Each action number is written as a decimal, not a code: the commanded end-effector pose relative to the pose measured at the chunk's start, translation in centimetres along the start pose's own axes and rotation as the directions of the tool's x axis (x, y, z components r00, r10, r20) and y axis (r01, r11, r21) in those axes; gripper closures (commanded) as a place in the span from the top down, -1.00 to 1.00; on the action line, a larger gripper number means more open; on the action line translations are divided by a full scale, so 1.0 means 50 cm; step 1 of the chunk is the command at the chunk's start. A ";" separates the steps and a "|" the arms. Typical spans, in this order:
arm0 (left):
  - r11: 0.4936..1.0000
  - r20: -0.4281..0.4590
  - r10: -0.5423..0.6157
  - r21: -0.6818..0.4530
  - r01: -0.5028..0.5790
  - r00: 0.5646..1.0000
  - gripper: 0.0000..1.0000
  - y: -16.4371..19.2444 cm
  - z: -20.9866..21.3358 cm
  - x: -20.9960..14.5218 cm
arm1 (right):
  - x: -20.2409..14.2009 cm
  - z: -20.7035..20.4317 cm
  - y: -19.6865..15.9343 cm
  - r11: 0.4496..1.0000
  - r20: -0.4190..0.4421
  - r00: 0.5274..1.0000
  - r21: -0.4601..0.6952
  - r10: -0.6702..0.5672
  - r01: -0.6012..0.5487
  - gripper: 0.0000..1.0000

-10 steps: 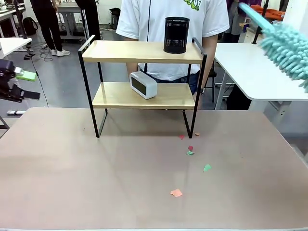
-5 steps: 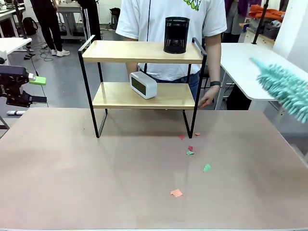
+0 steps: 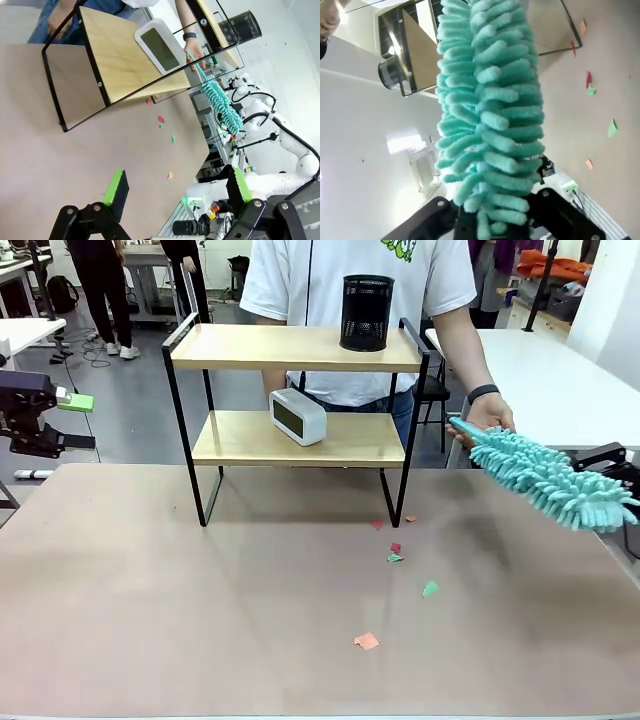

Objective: Clean the shelf.
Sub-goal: Hand the Duster back to the human.

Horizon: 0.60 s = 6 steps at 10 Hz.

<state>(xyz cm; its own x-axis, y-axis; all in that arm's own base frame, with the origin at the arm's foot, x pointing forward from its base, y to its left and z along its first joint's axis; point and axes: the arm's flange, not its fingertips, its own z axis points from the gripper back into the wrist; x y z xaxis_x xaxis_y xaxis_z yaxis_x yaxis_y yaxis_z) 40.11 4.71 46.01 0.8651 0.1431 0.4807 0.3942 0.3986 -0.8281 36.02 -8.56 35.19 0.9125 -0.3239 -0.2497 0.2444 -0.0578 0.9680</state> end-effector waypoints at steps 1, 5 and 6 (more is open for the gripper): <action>1.000 -0.012 -0.007 -0.002 0.007 1.000 1.00 -0.005 0.002 -0.004 | -0.140 -0.047 -0.034 0.999 0.019 1.000 -0.031 0.019 -0.019 -1.00; 1.000 -0.012 -0.007 -0.002 0.007 1.000 1.00 -0.005 0.002 -0.004 | -0.143 -0.051 -0.040 0.999 0.026 0.999 -0.035 0.022 -0.021 -1.00; 1.000 -0.012 -0.007 -0.002 0.007 1.000 1.00 -0.005 0.002 -0.004 | -0.145 -0.051 -0.039 0.999 0.027 0.999 -0.031 0.031 -0.030 -1.00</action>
<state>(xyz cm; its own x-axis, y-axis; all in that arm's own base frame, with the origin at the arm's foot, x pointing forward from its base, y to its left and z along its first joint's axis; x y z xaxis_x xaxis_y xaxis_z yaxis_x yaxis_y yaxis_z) 40.11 4.71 46.01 0.8652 0.1431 0.4807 0.3942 0.3986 -0.8281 36.45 -8.20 35.28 0.9135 -0.3286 -0.2397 0.2434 -0.0304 0.9695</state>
